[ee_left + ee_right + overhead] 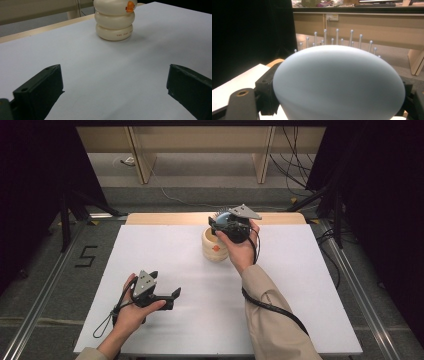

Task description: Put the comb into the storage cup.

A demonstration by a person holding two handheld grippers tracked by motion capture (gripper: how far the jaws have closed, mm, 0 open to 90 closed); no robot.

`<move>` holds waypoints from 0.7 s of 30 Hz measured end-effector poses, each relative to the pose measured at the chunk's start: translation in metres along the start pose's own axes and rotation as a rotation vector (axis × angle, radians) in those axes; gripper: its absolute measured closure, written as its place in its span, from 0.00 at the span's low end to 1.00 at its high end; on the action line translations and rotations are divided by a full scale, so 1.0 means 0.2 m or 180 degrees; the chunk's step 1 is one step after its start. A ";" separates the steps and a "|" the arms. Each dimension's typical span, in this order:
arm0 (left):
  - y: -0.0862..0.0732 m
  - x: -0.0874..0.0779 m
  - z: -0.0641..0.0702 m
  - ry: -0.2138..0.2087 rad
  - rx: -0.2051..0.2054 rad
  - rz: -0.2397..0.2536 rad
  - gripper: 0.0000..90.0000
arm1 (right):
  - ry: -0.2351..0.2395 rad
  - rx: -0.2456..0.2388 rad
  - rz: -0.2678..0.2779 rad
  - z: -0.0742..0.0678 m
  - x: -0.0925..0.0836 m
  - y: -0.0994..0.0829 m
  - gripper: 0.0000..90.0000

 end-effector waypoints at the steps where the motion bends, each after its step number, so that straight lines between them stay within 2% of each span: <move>1: 0.00 0.00 0.00 0.0000 0.0000 -0.0001 0.00 | 0.0001 -0.0007 0.0002 0.00 0.00 0.00 0.23; 10: 0.00 0.00 0.00 0.0002 -0.0001 -0.0001 0.00 | 0.0002 -0.0012 0.0031 0.00 -0.04 -0.02 0.23; 21: 0.00 0.00 0.00 0.0006 0.0003 0.0002 0.00 | 0.0038 -0.0015 -0.0029 -0.01 -0.06 -0.05 0.20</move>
Point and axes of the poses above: each handheld gripper's, and its own axes: x roughly forward along the jaws, y roughly out of its top, z roughly to its right, the point moved 2 cm from there along x, roughly forward along the jaws, and after that the axes turned 6 degrees about -y, right-handed, at the moved point
